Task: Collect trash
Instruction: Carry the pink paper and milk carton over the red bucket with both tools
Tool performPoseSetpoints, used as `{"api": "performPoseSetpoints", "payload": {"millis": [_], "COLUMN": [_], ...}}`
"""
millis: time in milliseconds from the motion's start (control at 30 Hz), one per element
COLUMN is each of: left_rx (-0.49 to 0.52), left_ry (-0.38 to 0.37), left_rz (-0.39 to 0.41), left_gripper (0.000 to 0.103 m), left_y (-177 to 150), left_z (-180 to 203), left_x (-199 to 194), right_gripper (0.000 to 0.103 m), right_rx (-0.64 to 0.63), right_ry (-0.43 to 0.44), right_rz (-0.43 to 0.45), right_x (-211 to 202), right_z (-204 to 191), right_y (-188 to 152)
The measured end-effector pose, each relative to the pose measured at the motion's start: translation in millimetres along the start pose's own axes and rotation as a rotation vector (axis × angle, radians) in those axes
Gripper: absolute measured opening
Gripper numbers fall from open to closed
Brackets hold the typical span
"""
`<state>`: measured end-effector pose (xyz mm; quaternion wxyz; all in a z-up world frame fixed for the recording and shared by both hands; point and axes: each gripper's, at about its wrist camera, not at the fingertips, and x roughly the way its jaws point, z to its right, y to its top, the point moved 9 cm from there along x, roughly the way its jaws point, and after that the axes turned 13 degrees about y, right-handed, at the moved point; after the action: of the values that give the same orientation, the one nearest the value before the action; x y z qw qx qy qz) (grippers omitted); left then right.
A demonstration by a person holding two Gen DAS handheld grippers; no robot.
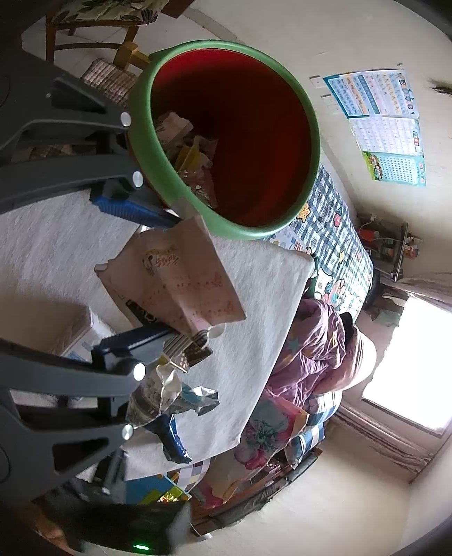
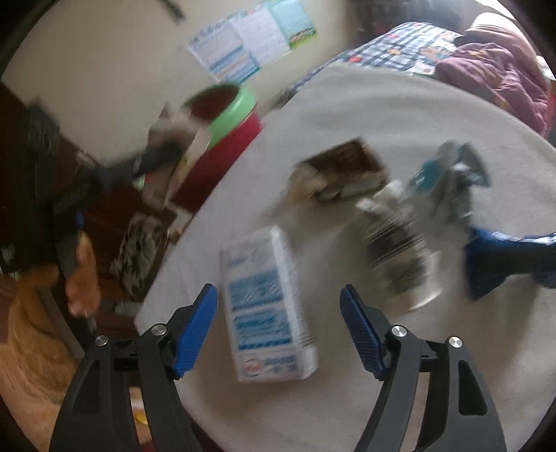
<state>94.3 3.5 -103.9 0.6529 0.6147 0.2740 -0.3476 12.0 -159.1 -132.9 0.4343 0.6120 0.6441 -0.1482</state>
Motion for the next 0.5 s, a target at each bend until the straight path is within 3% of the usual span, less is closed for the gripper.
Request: {"api": "performPoseSetpoints", "payload": {"millis": [167,200,233,500], "left_rx": [0.004,0.006,0.006,-0.006], "left_ry": [-0.012,-0.013,-0.015,-0.013], "left_rz": [0.0,0.0,0.0,0.01], "left_gripper": [0.051,0.051,0.051,0.051], "left_y": [4.7,5.7,6.1,14.3], "left_z": [-4.3,-5.1,-5.6,-21.1], "left_x": [3.5,4.5,5.4,9.4], "right_gripper": [0.069,0.056,0.053,0.052], "right_rx": [-0.144,-0.151,-0.142,-0.064], "right_ry": [-0.151,-0.154,-0.15,-0.09], "right_rz": [-0.068,-0.067,-0.068,0.05], "right_x": [26.9,29.2,31.1,8.7], "right_z": [-10.3,-11.0,-9.5,-7.6], "right_y": [-10.9,-11.0,-10.2,27.8]}}
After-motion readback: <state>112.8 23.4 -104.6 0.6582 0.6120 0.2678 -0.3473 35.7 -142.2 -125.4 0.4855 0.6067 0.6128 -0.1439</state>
